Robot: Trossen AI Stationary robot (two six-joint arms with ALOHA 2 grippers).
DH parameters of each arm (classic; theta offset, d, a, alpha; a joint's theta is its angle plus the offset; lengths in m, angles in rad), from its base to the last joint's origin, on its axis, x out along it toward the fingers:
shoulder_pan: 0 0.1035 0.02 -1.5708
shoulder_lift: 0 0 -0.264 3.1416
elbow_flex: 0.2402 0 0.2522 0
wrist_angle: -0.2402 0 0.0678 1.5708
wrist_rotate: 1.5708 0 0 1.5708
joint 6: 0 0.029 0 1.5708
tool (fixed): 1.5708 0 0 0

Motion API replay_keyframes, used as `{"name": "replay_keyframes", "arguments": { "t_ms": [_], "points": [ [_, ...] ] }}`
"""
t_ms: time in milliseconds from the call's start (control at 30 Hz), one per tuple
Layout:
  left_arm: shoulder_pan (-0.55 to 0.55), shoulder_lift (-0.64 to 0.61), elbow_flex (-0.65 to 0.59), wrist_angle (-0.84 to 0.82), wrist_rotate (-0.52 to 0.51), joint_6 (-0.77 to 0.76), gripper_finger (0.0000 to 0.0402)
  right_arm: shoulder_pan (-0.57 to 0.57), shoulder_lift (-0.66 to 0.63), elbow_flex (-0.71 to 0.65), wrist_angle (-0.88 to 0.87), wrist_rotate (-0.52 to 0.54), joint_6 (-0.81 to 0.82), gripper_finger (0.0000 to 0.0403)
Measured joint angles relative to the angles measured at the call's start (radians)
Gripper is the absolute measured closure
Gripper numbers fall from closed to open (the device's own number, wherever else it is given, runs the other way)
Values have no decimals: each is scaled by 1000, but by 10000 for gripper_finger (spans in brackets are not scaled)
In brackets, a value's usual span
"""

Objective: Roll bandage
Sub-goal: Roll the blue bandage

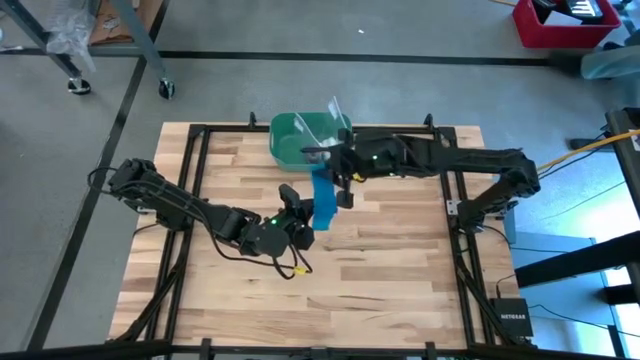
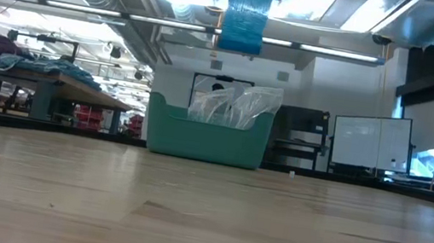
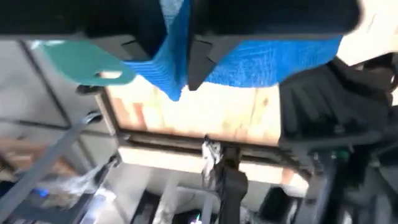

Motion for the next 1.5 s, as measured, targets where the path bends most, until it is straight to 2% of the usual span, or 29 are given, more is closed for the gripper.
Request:
{"name": "replay_keyframes", "arguments": {
  "t_ms": [267, 467, 733, 1000, 1300, 1500],
  "points": [
    [0, 0, 0, -2, 0, -2, 386, 1, 40, -32, -15, 0, 14, 200],
    [0, 0, 0, 0, -5, -7, 386, 6, 32, 31, -83, -1, 32, 149],
    [0, 0, 0, 0, -4, -50, 386, 31, 29, 149, -227, -9, 54, 143],
    [32, -6, 0, -44, 23, -165, 386, 64, -27, 154, -282, -12, 54, 143],
    [116, -127, 2, -199, 336, -524, 386, 62, -136, 154, -332, -12, 63, 143],
    [120, -156, 2, -214, 461, -587, 386, 62, -144, 153, -363, 19, 57, 143]
  ]
}}
